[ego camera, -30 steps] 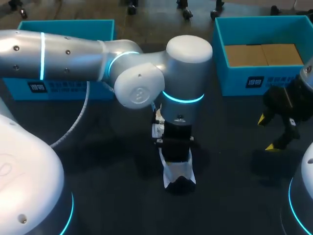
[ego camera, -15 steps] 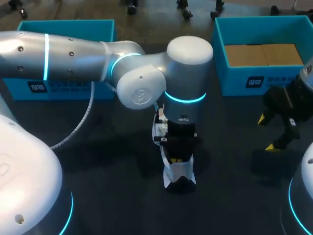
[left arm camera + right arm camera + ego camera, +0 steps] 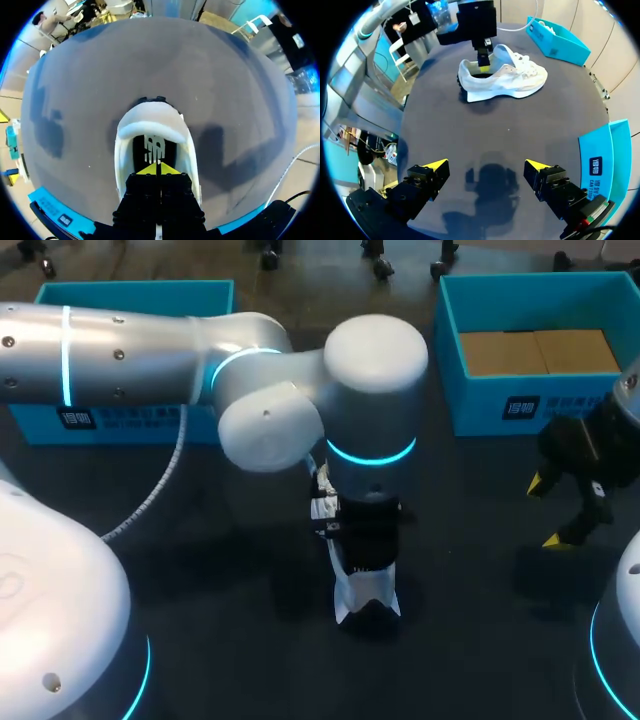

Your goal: Take the shoe out of the shoebox, open the shoe tongue, remove and reinsert the insole, then place the shoe into the shoebox

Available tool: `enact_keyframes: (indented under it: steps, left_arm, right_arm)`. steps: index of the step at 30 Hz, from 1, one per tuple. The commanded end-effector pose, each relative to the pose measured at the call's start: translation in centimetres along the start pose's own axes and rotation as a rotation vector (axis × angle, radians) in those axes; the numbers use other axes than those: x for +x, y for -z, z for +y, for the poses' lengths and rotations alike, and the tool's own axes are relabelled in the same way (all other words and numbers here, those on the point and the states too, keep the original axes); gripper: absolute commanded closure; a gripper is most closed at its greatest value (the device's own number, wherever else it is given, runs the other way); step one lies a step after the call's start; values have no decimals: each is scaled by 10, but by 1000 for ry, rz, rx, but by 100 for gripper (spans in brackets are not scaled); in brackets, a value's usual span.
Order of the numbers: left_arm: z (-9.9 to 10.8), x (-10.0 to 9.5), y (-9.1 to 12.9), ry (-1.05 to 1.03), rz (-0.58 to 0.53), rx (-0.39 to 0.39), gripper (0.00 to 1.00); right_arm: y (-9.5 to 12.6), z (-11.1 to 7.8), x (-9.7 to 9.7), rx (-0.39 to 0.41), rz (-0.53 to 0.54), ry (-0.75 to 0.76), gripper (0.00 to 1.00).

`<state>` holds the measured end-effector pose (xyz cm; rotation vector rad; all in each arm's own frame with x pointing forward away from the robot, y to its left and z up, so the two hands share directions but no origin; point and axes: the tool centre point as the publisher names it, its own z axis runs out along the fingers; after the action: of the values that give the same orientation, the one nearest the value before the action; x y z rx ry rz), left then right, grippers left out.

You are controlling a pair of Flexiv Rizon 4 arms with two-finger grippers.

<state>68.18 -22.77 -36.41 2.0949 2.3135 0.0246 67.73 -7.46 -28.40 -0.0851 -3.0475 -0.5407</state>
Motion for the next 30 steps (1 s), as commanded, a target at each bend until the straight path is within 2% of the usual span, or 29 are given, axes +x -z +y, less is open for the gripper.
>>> enact_keyframes:
  steps: [1, 2, 3, 4, 6, 9, 10, 11, 12, 20, 25, 30]
  left_arm:
    - [-3, -6, -4, 17, 30, -50, 88]
    - [-2, -5, -5, 18, 38, -55, 73]
    - [-2, -5, -5, 18, 39, -55, 68]
    - [0, -4, -7, 24, 45, -68, 57]
    - [3, -5, -8, 28, 51, -69, 58]
    - [9, -4, -8, 43, 58, -77, 52]
    - [12, -4, -9, 54, 60, -79, 34]
    - [14, -4, -9, 59, 62, -79, 23]
    - [16, -3, -9, 66, 64, -80, 0]
    - [23, 4, -10, 98, 65, -68, 0]
    - [17, 8, -1, 85, 59, -61, 0]
    - [21, 7, 4, 87, 45, -36, 0]
  right_arm:
    - [-1, 0, 0, 2, -1, 1, 0]
    - [-1, 0, 0, 2, -1, 1, 0]
    - [-1, 0, 0, 2, -1, 1, 0]
    - [-1, 0, 0, 2, -1, 1, 0]
    - [-1, 0, 0, 2, -1, 1, 0]
    - [-1, 0, 0, 2, -1, 1, 0]
    - [-1, 0, 0, 2, -1, 1, 0]
    - [-1, 0, 0, 2, -1, 1, 0]
    - [-1, 0, 0, 2, -1, 1, 0]
    - [-1, 0, 0, 2, -1, 1, 0]
    - [-1, 0, 0, 2, -1, 1, 0]
    - [-1, 0, 0, 2, -1, 1, 0]
